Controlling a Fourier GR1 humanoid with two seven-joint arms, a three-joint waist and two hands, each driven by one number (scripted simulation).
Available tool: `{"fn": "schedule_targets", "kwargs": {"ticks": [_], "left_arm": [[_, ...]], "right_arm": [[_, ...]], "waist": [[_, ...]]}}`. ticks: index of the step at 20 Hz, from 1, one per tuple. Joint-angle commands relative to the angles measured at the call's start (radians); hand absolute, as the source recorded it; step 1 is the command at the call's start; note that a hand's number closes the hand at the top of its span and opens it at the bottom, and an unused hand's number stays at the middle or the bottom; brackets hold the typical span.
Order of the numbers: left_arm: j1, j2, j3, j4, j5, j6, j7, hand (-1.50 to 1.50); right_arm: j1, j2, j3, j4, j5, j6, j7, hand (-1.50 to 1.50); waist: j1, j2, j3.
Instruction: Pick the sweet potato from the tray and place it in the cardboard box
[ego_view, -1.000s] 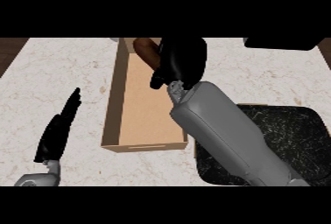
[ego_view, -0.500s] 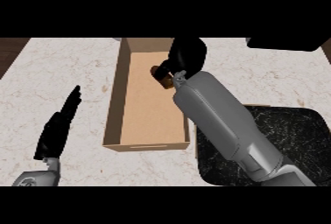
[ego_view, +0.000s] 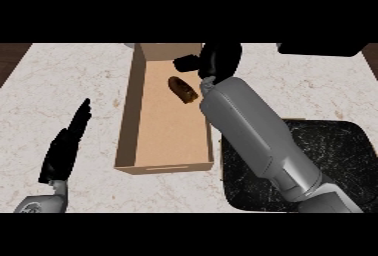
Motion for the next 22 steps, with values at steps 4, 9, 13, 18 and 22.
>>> {"fn": "schedule_targets", "kwargs": {"ticks": [4, 9, 13, 18, 22], "left_arm": [[0.047, -0.015, -0.007, -0.015, -0.008, 0.012, -0.005, 0.00], [0.071, 0.015, 0.046, -0.034, 0.014, 0.012, 0.013, 0.00], [0.115, 0.014, 0.052, -0.075, 0.017, 0.016, 0.029, 0.00], [0.165, 0.017, 0.060, -0.127, 0.028, 0.012, 0.023, 0.00], [0.124, 0.017, 0.046, -0.150, 0.012, 0.011, 0.069, 0.00]], "right_arm": [[0.051, 0.005, -0.071, -0.104, -0.033, -0.326, -0.037, -1.50], [0.180, -0.019, -0.126, -0.219, 0.093, -0.378, -0.008, -1.50], [0.331, -0.092, -0.152, -0.462, 0.130, -0.274, 0.042, -1.50], [0.644, -0.168, -0.112, -0.825, 0.126, -0.191, 0.032, -1.50], [0.850, -0.272, -0.088, -1.117, 0.077, -0.111, 0.037, -1.50]], "waist": [[-0.031, -0.010, 0.001], [-0.077, -0.025, 0.000], [-0.114, -0.040, 0.001], [-0.120, -0.039, 0.001], [-0.104, -0.029, 0.001]]}}
